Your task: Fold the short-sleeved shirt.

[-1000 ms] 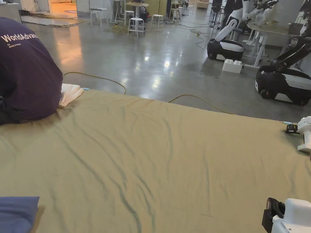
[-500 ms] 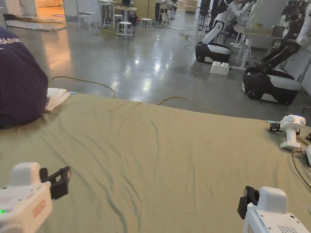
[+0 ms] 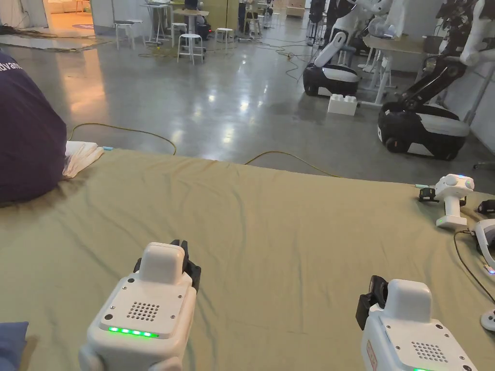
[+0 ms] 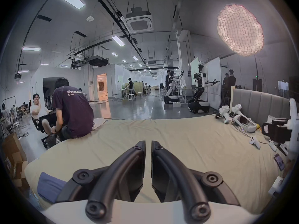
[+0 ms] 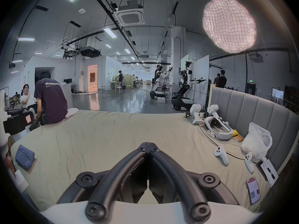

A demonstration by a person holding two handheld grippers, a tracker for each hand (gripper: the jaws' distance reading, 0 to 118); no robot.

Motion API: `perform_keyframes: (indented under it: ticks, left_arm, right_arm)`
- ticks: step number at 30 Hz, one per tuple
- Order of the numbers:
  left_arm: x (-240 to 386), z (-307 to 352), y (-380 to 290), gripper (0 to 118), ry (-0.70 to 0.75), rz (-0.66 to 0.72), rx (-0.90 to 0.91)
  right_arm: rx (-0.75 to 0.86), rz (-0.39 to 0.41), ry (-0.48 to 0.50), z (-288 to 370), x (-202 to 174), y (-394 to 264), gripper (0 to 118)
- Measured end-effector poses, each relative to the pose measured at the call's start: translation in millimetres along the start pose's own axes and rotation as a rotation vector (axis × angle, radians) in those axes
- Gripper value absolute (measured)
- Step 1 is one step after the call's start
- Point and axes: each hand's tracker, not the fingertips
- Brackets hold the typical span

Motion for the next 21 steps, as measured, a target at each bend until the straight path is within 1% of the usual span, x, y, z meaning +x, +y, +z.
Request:
perform_keyframes:
  ticks: [6,14,17,21]
  left_arm:
    - [6.0,5.5,4.3,6,-0.011,0.025,0.014]
    - [-1.2,11.6,-6.0,6,0.013,0.12,-0.014]
    - [-0.9,12.9,-9.9,6,0.019,0.124,-0.017]
    - [0.4,15.9,-8.6,6,0.023,0.102,-0.009]
  right_arm:
    - [0.023,0.016,0.009,3.5,-6.6,1.2,0]
    - [0.053,0.062,0.021,9.8,-17.3,6.4,0]
    - [0.061,0.049,0.021,11.6,-17.6,6.8,0]
    - [0.067,0.053,0.008,11.1,-16.5,5.5,0]
